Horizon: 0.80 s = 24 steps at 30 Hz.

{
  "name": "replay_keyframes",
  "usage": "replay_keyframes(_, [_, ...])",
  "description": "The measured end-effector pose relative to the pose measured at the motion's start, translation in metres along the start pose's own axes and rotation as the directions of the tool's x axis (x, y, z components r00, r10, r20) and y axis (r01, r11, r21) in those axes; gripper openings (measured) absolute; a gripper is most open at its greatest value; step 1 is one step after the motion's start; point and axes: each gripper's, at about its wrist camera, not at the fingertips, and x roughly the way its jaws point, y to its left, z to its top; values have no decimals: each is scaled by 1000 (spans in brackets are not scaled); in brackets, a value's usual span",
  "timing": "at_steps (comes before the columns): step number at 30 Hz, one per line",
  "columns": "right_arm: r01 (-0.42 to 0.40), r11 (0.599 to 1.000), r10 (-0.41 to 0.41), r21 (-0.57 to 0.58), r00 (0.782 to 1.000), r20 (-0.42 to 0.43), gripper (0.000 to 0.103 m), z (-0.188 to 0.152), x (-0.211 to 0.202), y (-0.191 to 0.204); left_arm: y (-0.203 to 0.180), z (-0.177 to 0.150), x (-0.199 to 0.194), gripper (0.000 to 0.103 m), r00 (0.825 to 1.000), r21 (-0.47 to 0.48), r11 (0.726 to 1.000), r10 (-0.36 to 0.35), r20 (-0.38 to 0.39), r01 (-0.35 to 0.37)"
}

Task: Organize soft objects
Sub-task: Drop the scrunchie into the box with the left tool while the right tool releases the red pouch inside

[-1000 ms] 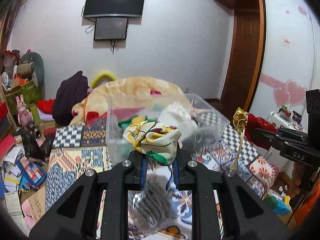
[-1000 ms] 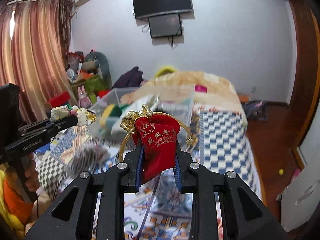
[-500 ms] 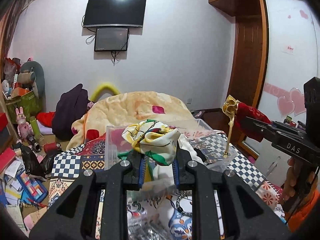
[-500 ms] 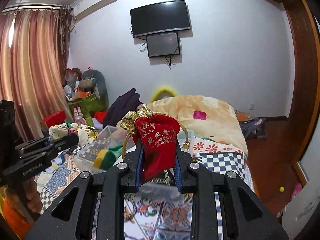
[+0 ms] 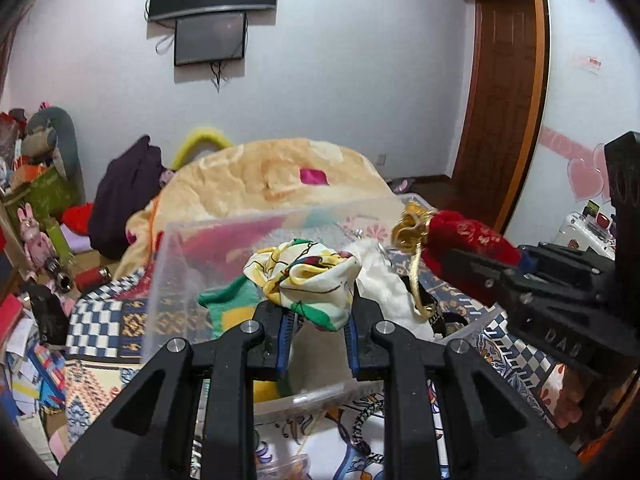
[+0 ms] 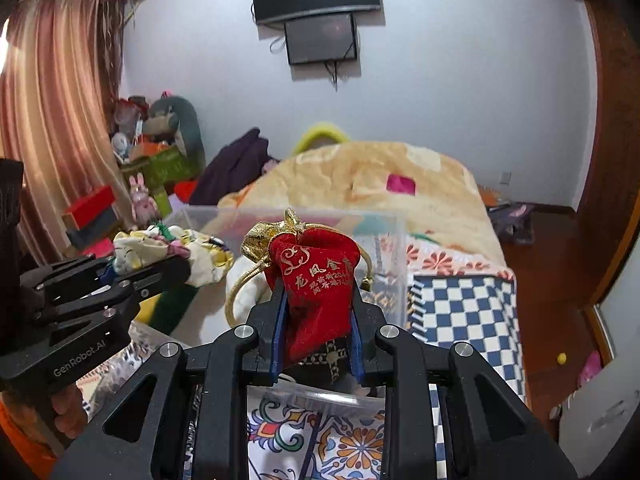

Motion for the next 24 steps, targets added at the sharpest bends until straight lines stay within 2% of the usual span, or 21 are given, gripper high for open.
replay_keyframes(6, [-19, 1000, 19, 2, 999, -49, 26, -3, 10, 2, 1, -7, 11, 23, 999, 2, 1000, 4, -45, -4])
replay_keyframes(8, [-22, 1000, 22, -1, 998, -53, 27, -4, 11, 4, 1, -7, 10, 37, 999, 2, 1000, 7, -48, -7])
replay_keyframes(10, [-12, 1000, 12, -10, 999, -53, 30, -4, 9, 5, 1, -7, 6, 45, 999, 10, 1000, 16, -36, -16])
replay_keyframes(14, [-20, 1000, 19, -12, 998, -55, 44, -7, 3, 5, -3, -9, -3, 61, 999, 39, 999, 23, -26, -22])
replay_keyframes(19, [-21, 1000, 20, -20, 999, -47, 56, -8, -7, 4, -8, -15, -16, 70, 1000, 68, 998, 15, -16, -14])
replay_keyframes(24, [-18, 1000, 18, -21, 1000, -13, 63, -8, -24, 2, -8, -18, -34, 81, 1000, 63, 998, -3, 4, 3])
